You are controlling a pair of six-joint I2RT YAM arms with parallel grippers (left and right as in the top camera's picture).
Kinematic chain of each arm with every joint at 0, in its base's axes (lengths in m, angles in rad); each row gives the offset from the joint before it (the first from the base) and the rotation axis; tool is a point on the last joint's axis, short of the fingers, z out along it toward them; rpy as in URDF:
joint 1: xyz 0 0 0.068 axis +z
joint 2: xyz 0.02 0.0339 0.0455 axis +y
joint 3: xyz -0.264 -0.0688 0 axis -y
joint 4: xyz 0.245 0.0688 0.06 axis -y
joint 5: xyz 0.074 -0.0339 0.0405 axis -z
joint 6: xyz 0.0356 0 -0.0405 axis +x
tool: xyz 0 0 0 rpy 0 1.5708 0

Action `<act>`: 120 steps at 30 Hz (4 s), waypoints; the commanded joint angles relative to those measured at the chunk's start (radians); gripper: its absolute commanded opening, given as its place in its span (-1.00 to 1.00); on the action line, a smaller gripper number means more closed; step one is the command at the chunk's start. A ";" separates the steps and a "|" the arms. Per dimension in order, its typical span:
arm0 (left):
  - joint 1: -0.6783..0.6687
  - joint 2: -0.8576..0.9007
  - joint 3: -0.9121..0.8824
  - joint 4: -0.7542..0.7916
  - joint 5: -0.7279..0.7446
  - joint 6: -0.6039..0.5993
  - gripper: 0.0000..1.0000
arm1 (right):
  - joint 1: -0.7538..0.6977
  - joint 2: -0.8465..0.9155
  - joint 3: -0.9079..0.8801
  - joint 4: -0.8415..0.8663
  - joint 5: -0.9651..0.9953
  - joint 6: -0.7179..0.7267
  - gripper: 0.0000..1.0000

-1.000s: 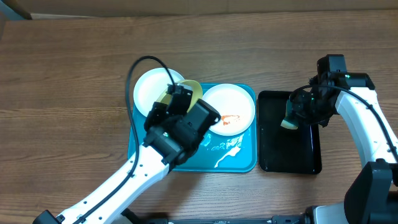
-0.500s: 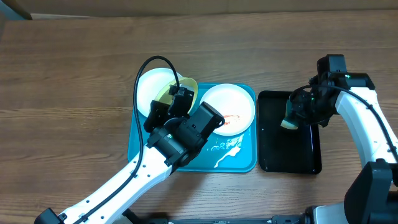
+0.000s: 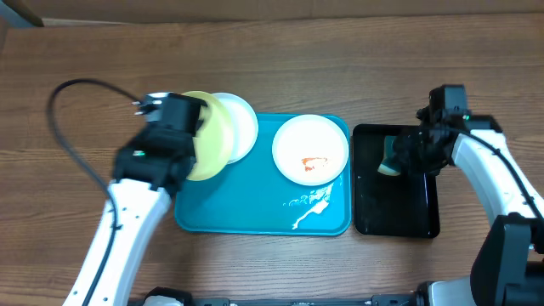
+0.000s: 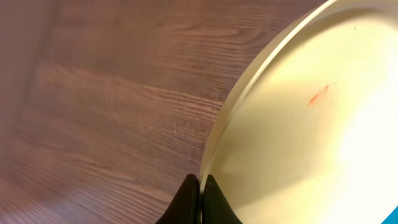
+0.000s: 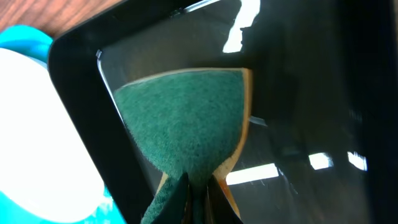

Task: Clean dirty plates on tray and stack at the side
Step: 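Place the yellow plate on the table left of the tray, then move left gripper to white plate rim and grip it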

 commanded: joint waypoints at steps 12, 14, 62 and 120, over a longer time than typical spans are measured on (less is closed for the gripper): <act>0.495 0.021 0.026 -0.037 0.555 -0.033 -0.92 | -0.001 -0.010 -0.371 0.377 -0.032 0.148 -0.93; 0.515 0.048 0.026 -0.039 0.547 -0.032 -0.92 | -0.001 -0.010 -0.375 0.386 -0.033 0.171 -0.93; 0.854 0.436 0.026 0.020 0.511 -0.160 0.11 | 0.001 0.017 -0.243 0.152 0.030 -0.031 -0.92; 0.281 0.675 0.103 0.627 0.776 0.428 0.22 | 0.001 0.017 -0.243 0.132 0.023 -0.031 -0.83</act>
